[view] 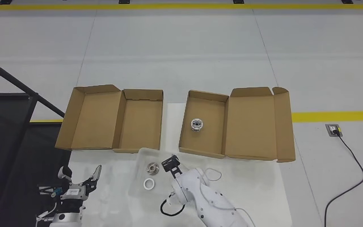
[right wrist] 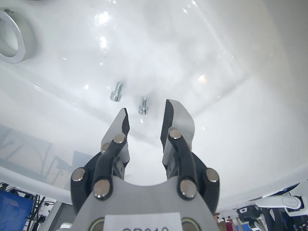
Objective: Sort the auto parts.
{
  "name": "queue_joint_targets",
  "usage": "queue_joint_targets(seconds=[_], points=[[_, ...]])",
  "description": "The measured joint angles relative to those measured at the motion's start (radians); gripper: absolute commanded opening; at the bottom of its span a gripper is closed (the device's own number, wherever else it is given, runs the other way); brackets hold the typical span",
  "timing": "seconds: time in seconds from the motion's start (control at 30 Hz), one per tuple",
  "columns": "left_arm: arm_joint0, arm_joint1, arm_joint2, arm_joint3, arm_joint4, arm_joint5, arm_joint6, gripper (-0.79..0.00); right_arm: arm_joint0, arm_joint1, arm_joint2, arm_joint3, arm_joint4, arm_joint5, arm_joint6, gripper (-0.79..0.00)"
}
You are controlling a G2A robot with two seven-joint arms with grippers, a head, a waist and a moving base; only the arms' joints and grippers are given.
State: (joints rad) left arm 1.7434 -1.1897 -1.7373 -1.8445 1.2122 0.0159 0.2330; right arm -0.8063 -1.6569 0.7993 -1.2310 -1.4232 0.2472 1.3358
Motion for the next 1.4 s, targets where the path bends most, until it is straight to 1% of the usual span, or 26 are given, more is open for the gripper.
queue_joint_targets(seconds=[0.33,0.43,0.6,0.73,0.9,1.03,1.13,1.23,1.33,1.4], points=[[0.0,0.0,0.0,0.0,0.0,0.0,0.0,0.0,0.018,-0.019,0.006,0.072,0.02,0.003,-0.024,-0.499],[0.0,0.0,0.0,0.0,0.0,0.0,0.0,0.0,0.024,-0.024,0.01,0.092,0.033,-0.002,-0.034,-0.551],[0.0,0.0,0.0,0.0,0.0,0.0,0.0,0.0,0.032,-0.03,0.022,0.119,0.053,-0.012,-0.052,-0.61],[0.0,0.0,0.0,0.0,0.0,0.0,0.0,0.0,0.036,-0.034,0.03,0.136,0.062,-0.017,-0.062,-0.785],[0.0,0.0,0.0,0.0,0.0,0.0,0.0,0.0,0.037,-0.036,0.042,0.13,0.068,-0.024,-0.071,-0.785],[0.0,0.0,0.0,0.0,0.0,0.0,0.0,0.0,0.021,-0.027,0.076,0.044,0.07,-0.05,-0.072,-0.785],[0.0,0.0,0.0,0.0,0.0,0.0,0.0,0.0,-0.017,-0.009,0.133,-0.079,0.073,-0.09,-0.089,-0.785],[0.0,0.0,0.0,0.0,0.0,0.0,0.0,0.0,-0.09,0.016,0.227,-0.26,0.118,-0.175,-0.142,-0.785],[0.0,0.0,0.0,0.0,0.0,0.0,0.0,0.0,-0.15,0.035,0.311,-0.401,0.179,-0.271,-0.197,-0.785],[0.0,0.0,0.0,0.0,0.0,0.0,0.0,0.0,-0.174,0.043,0.359,-0.457,0.233,-0.331,-0.241,-0.785]])
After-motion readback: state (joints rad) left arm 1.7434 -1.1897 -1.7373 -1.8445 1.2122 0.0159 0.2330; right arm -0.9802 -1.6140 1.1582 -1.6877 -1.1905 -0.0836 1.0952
